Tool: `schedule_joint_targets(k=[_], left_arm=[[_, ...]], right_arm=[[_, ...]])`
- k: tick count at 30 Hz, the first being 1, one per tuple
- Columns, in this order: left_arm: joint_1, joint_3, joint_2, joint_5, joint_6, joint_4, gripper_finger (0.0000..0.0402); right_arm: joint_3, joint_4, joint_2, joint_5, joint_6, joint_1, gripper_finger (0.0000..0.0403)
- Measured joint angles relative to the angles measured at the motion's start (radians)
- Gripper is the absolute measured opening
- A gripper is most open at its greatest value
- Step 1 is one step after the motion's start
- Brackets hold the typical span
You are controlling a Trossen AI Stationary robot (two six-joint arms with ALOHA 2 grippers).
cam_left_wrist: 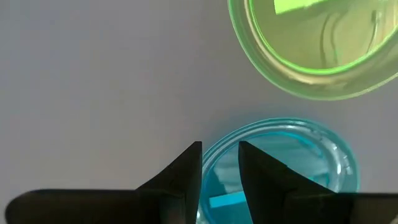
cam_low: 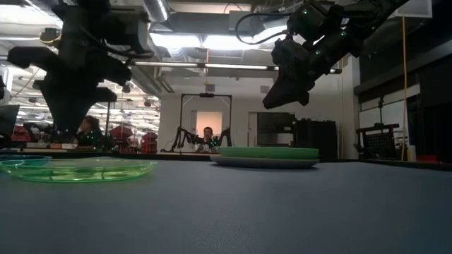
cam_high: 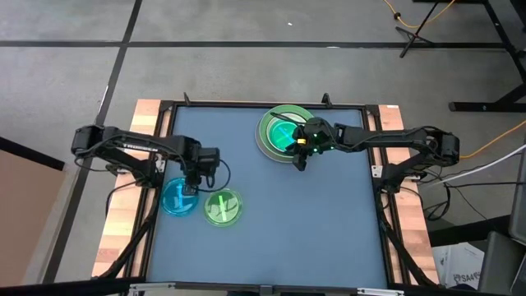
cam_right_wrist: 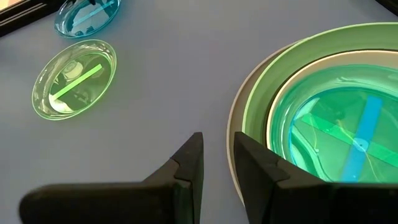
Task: Stack plastic plates
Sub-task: Stack the small blue plate on the small blue plate
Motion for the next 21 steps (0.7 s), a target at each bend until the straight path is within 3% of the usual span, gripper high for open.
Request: schedule_joint_targets(k=[21], left_arm=[[0.000, 0.000, 0.198, 0.003, 0.246, 0.003, 0.0098]], right_arm=[[0.000, 0.000, 0.000, 0.000, 0.000, 0.000, 0.0079]])
